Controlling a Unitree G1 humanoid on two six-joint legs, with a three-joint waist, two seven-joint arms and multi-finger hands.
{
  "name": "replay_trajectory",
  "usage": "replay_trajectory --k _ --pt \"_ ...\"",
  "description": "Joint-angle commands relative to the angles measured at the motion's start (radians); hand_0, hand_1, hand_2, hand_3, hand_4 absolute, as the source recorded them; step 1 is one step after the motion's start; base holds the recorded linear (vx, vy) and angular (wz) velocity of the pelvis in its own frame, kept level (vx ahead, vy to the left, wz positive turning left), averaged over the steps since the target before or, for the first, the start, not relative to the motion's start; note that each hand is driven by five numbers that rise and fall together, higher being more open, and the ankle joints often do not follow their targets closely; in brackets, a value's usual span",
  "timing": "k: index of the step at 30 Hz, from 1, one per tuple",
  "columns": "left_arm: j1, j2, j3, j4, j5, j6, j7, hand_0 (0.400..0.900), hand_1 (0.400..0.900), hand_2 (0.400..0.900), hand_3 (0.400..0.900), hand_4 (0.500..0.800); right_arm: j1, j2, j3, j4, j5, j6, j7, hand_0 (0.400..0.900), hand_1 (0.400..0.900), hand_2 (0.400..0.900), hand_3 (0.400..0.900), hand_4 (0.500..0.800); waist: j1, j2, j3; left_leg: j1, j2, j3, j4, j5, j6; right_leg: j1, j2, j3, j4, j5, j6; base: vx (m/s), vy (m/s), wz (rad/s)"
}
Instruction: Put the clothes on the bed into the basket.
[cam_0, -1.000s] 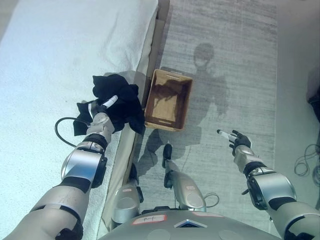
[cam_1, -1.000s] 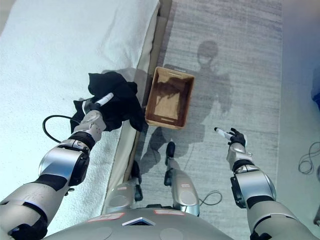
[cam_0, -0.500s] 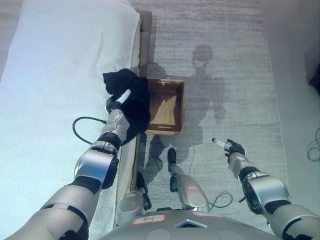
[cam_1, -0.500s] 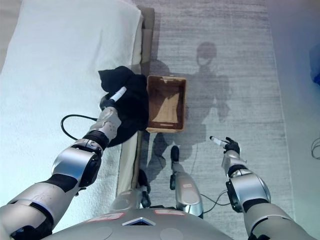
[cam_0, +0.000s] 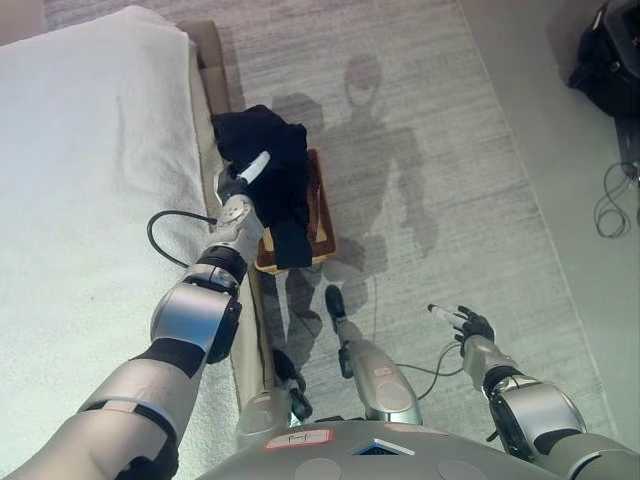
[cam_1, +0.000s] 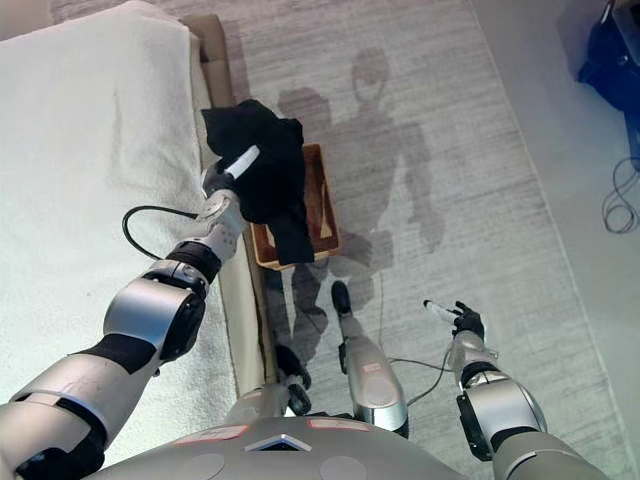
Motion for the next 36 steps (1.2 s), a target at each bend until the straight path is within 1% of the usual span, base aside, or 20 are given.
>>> replay_trajectory --k 1,2,3,5,9,12,14,16,20,22,24,26,28,30,33,34,36 --pt "-0.236 0.131 -0.001 0.031 0.083 -0.096 -0.024 0.400 0.400 0.400 0.400 0.500 -0.068 -0.072 -0.013 0.016 -0.002 -0.052 -0.012 0.900 0.900 0.900 0.900 0.800 0.003 0.055 0.038 -0.013 0.058 -0.054 -0.005 -0.016 -0.019 0.155 0.068 -0.031 -0.001 -0.110 0.021 0.07 -0.050 -0.17" --pt "-0.238 0.139 0.000 0.044 0.086 -0.089 -0.026 0.453 0.453 0.453 0.453 0.532 -0.063 -0.069 -0.014 0.018 -0.002 -0.052 -0.010 0.900 0.900 0.900 0.900 0.800 0.002 0.054 0.037 -0.013 0.059 -0.050 -0.005 -0.016 -0.021 0.153 0.070 -0.028 -0.001 -0.110 0.021 0.05 -0.038 -0.11" --pt "-0.239 0.139 0.000 0.046 0.086 -0.089 -0.028 0.900 0.900 0.900 0.900 0.800 -0.063 -0.069 -0.014 0.018 -0.002 -0.052 -0.010 0.900 0.900 0.900 0.900 0.800 0.003 0.053 0.036 -0.013 0.059 -0.049 -0.005 -0.016 -0.021 0.152 0.071 -0.027 -0.001 -0.110 0.021 0.05 -0.032 -0.10" --pt "-0.243 0.160 -0.001 0.054 0.076 -0.087 -0.042 0.900 0.900 0.900 0.900 0.800 -0.054 -0.062 -0.013 0.017 -0.004 -0.054 -0.005 0.900 0.900 0.900 0.900 0.800 0.000 0.050 0.036 -0.015 0.065 -0.041 -0.005 -0.014 -0.025 0.146 0.074 -0.025 -0.001 -0.109 0.019 0.05 -0.034 -0.06" --pt "-0.247 0.159 0.010 0.072 0.060 -0.083 -0.047 0.900 0.900 0.900 0.900 0.800 -0.047 -0.055 -0.012 0.016 -0.002 -0.055 -0.005 0.900 0.900 0.900 0.900 0.800 0.004 0.047 0.033 -0.013 0.070 -0.042 -0.005 -0.014 -0.030 0.146 0.078 -0.029 -0.001 -0.115 0.017 0.05 -0.040 0.03" --pt "-0.247 0.165 0.006 0.090 0.051 -0.069 -0.069 0.900 0.900 0.900 0.900 0.800 -0.050 -0.051 -0.007 0.014 -0.002 -0.052 -0.001 0.900 0.900 0.900 0.900 0.800 0.005 0.048 0.030 -0.014 0.072 -0.043 -0.005 -0.013 -0.033 0.143 0.082 -0.032 -0.001 -0.116 0.016 0.00 0.000 0.00" --pt "-0.252 0.169 0.000 0.110 0.065 -0.058 -0.074 0.900 0.900 0.900 0.900 0.800 -0.051 -0.050 -0.006 0.019 -0.003 -0.051 0.001 0.900 0.900 0.900 0.900 0.800 0.007 0.049 0.025 -0.015 0.074 -0.045 -0.005 -0.013 -0.035 0.144 0.082 -0.036 -0.001 -0.117 0.015 0.02 -0.027 0.07" --pt "-0.250 0.164 -0.012 0.127 0.068 -0.043 -0.101 0.900 0.900 0.900 0.900 0.800 -0.053 -0.053 -0.004 0.023 -0.007 -0.047 0.005 0.900 0.900 0.900 0.900 0.800 0.008 0.050 0.021 -0.013 0.076 -0.048 -0.005 -0.013 -0.038 0.146 0.083 -0.042 -0.001 -0.119 0.015 0.02 -0.023 0.08" --pt "-0.248 0.177 -0.059 0.167 0.115 0.001 -0.162 0.900 0.900 0.900 0.900 0.800 -0.062 -0.064 0.000 0.042 -0.019 -0.029 0.019 0.900 0.900 0.900 0.900 0.800 0.011 0.057 0.012 -0.007 0.077 -0.052 -0.005 -0.013 -0.040 0.156 0.085 -0.049 -0.001 -0.123 0.013 0.01 -0.013 0.04" --pt "-0.246 0.182 -0.076 0.176 0.136 0.012 -0.180 0.900 0.900 0.900 0.900 0.800 -0.067 -0.068 0.004 0.053 -0.027 -0.021 0.027 0.900 0.900 0.900 0.900 0.800 0.013 0.062 0.009 -0.002 0.077 -0.055 -0.005 -0.013 -0.040 0.162 0.085 -0.054 -0.001 -0.126 0.013 0.00 -0.015 0.06" --pt "-0.244 0.179 -0.083 0.174 0.143 0.015 -0.188 0.900 0.900 0.900 0.900 0.800 -0.069 -0.072 0.004 0.056 -0.029 -0.018 0.030 0.900 0.900 0.900 0.900 0.800 0.014 0.065 0.009 0.000 0.076 -0.058 -0.005 -0.012 -0.041 0.166 0.085 -0.057 -0.001 -0.126 0.012 -0.01 -0.009 0.07" --pt "-0.233 0.170 -0.099 0.176 0.164 0.022 -0.207 0.900 0.900 0.900 0.900 0.800 -0.071 -0.072 0.008 0.060 -0.034 -0.012 0.038 0.900 0.900 0.900 0.900 0.800 0.016 0.071 0.008 0.004 0.075 -0.064 -0.005 -0.011 -0.040 0.174 0.083 -0.063 -0.001 -0.129 0.011 -0.01 -0.005 0.09" --pt "-0.206 0.161 -0.107 0.170 0.183 0.025 -0.215 0.900 0.900 0.900 0.900 0.800 -0.071 -0.074 0.009 0.060 -0.040 -0.008 0.045 0.900 0.900 0.900 0.900 0.800 0.021 0.077 0.006 0.011 0.071 -0.073 -0.005 -0.011 -0.039 0.186 0.079 -0.072 -0.001 -0.133 0.010 -0.02 -0.012 0.15" --pt "-0.172 0.144 -0.101 0.153 0.199 0.020 -0.204 0.900 0.900 0.900 0.900 0.800 -0.068 -0.074 0.004 0.060 -0.043 -0.005 0.050 0.900 0.900 0.900 0.900 0.800 0.028 0.082 0.005 0.018 0.067 -0.082 -0.005 -0.010 -0.038 0.199 0.075 -0.081 -0.001 -0.137 0.009 -0.02 -0.021 0.24" --pt "-0.079 0.106 -0.099 0.115 0.223 0.009 -0.199 0.900 0.900 0.900 0.900 0.800 -0.060 -0.079 -0.009 0.059 -0.048 -0.003 0.056 0.900 0.900 0.900 0.900 0.800 0.041 0.090 0.004 0.038 0.060 -0.104 -0.005 -0.010 -0.036 0.232 0.065 -0.100 -0.001 -0.147 0.005 -0.01 -0.023 0.35" --pt "-0.038 0.092 -0.091 0.103 0.227 0.004 -0.196 0.900 0.900 0.900 0.900 0.800 -0.061 -0.084 -0.018 0.058 -0.048 -0.002 0.059 0.900 0.900 0.900 0.900 0.800 0.047 0.092 0.004 0.048 0.058 -0.114 -0.005 -0.010 -0.035 0.247 0.060 -0.110 -0.001 -0.152 0.004 -0.02 -0.022 0.40" --pt "0.050 0.058 -0.097 0.069 0.242 -0.005 -0.197 0.900 0.900 0.900 0.900 0.800 -0.061 -0.087 -0.030 0.057 -0.050 0.000 0.063 0.900 0.900 0.900 0.900 0.800 0.060 0.097 0.004 0.066 0.051 -0.131 -0.005 -0.010 -0.033 0.277 0.054 -0.124 -0.001 -0.160 0.000 -0.02 -0.015 0.43"
